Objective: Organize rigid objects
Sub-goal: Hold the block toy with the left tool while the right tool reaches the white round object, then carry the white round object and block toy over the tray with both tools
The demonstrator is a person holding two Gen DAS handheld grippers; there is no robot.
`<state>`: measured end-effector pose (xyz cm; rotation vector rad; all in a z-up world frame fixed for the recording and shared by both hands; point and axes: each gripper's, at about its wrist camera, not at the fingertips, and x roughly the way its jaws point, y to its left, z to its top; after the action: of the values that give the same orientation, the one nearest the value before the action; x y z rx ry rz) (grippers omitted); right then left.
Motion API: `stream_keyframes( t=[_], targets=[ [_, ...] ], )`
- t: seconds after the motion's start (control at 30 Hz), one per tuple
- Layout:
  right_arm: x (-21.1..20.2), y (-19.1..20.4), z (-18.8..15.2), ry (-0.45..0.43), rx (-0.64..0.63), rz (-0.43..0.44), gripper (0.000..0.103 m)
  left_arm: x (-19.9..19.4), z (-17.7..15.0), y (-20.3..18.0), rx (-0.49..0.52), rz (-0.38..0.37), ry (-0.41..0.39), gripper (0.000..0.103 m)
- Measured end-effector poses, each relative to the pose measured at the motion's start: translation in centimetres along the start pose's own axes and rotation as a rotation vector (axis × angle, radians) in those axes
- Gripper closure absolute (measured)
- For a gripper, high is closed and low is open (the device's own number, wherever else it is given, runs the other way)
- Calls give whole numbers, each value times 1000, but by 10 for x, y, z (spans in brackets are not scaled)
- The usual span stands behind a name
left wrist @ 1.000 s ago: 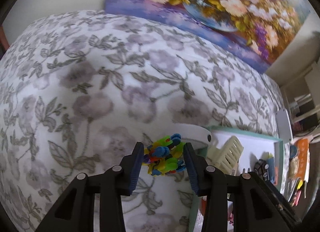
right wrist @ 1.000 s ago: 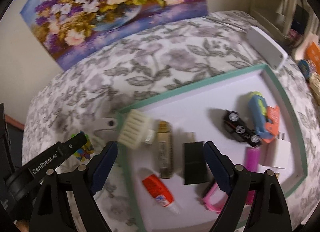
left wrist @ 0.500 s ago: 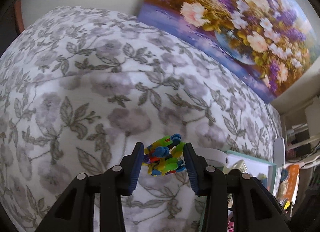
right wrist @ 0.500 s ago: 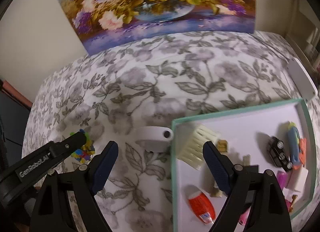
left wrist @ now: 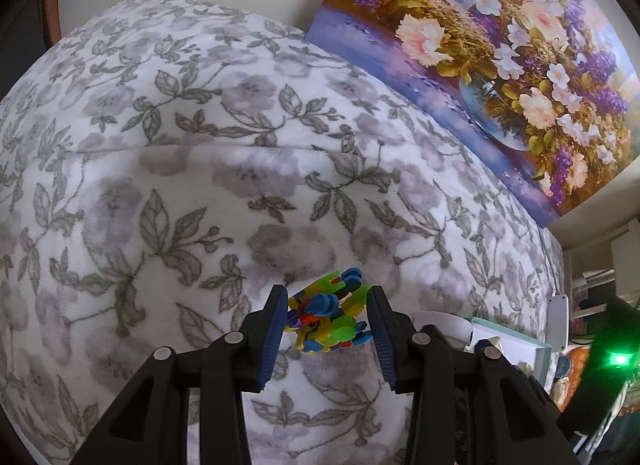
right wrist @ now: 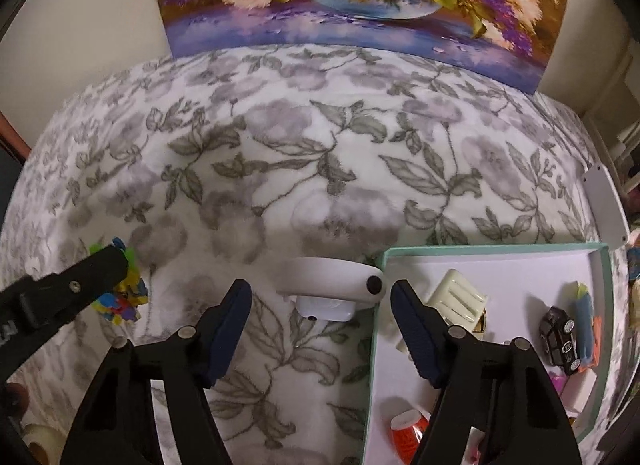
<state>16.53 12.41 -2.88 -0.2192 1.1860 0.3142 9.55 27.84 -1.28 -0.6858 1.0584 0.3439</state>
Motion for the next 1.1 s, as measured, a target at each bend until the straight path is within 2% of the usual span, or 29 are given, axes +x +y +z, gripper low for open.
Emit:
stream_keyframes(
  t=[0.23, 0.27, 0.43, 0.63, 0.9, 1.1],
  targets=[
    [10, 11, -3, 4, -60, -90, 35, 1, 0, -2, 2, 0, 2, 59],
    [11, 11, -3, 6, -63, -106, 39, 2, 0, -3, 3, 0, 3, 59],
    [11, 11, -5, -3, -64, -113, 41, 2, 0, -4, 8, -1, 7, 59],
    [0, 8, -10, -31, -17, -68, 43, 0, 0, -6, 14, -5, 4, 59],
    [-44, -1, -18, -107, 51, 14, 43, -13, 0, -15, 40, 2, -28, 59],
    [-76, -23, -28, -133, 116, 37, 43, -32, -9, -30, 72, 9, -55, 59]
  ],
)
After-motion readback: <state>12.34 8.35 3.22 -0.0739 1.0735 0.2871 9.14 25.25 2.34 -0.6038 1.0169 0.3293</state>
